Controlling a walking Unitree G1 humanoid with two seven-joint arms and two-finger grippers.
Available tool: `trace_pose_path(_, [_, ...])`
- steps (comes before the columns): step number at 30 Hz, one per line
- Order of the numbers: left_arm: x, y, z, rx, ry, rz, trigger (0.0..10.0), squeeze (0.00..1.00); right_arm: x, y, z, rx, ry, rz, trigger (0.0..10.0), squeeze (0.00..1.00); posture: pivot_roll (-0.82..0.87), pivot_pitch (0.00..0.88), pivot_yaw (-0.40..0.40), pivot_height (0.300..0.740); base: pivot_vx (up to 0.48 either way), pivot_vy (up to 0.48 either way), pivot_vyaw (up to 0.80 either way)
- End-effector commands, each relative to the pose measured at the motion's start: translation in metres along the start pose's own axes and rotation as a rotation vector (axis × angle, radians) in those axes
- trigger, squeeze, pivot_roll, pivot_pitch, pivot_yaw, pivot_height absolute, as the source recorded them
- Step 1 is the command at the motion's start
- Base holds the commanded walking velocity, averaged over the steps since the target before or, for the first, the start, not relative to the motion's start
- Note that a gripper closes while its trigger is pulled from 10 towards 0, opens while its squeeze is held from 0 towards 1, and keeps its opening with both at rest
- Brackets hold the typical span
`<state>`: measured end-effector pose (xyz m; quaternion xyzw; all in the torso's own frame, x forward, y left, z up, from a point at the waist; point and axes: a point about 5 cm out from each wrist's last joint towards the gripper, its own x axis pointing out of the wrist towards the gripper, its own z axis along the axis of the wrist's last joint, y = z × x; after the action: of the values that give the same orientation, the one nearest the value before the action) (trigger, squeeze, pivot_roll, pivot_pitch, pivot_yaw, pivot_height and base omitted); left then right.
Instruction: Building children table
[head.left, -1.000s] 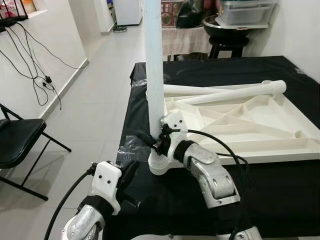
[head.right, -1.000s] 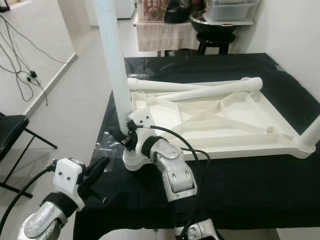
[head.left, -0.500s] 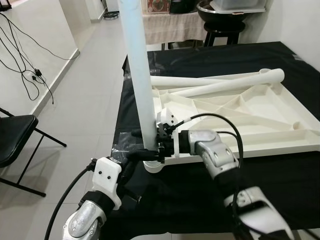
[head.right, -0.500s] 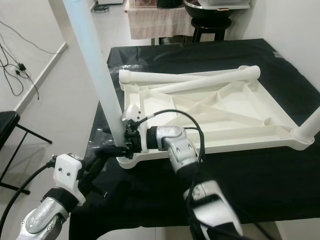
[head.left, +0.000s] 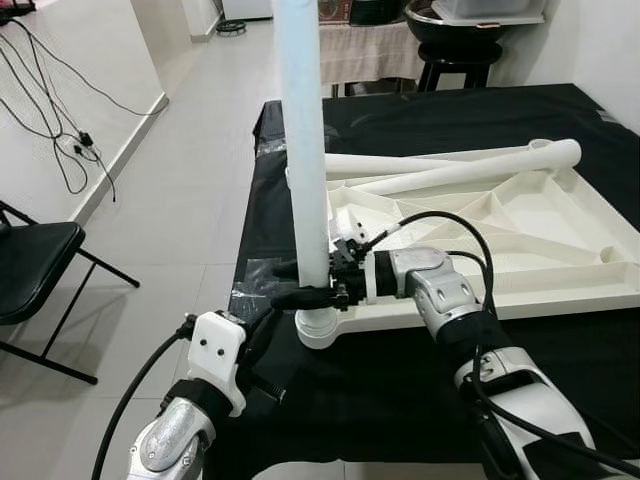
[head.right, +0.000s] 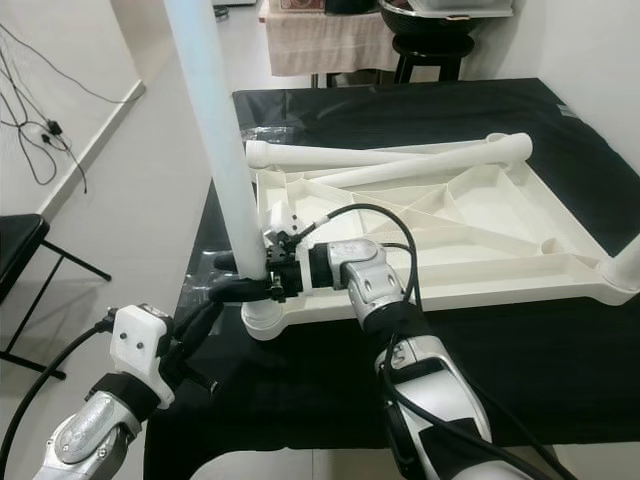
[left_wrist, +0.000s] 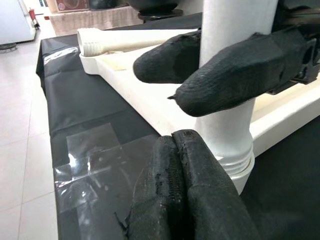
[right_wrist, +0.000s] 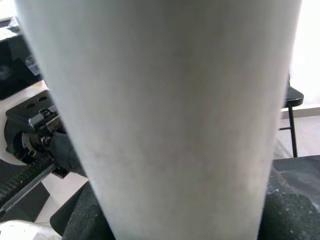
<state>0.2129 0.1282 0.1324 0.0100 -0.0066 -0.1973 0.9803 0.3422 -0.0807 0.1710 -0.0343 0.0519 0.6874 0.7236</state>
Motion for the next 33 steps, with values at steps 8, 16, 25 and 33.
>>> trace_pose_path(8, [-0.004,0.002,-0.004,0.004,0.023,0.003,10.0,0.0,0.0,0.021,-0.033,0.033,0.044,-0.795,0.0,0.0,0.04,0.113,0.012,0.74,0.0,0.0,0.0])
trace_pose_path(16, [-0.003,0.003,-0.006,0.003,0.033,-0.009,10.0,0.0,0.003,0.022,-0.041,0.09,0.063,-0.766,0.0,0.0,0.03,0.093,0.025,0.74,0.0,0.0,0.0])
trace_pose_path(25, [-0.002,0.004,-0.005,0.006,0.028,-0.001,10.0,0.0,0.006,0.019,-0.007,0.098,-0.11,-0.416,10.0,1.0,0.02,0.088,0.027,0.74,0.0,0.0,0.0])
trace_pose_path(33, [0.0,0.003,-0.005,0.001,0.029,-0.009,10.0,0.0,-0.006,0.0,0.019,-0.023,-0.072,-0.168,10.0,0.0,0.04,0.08,0.028,0.74,0.0,0.0,0.0])
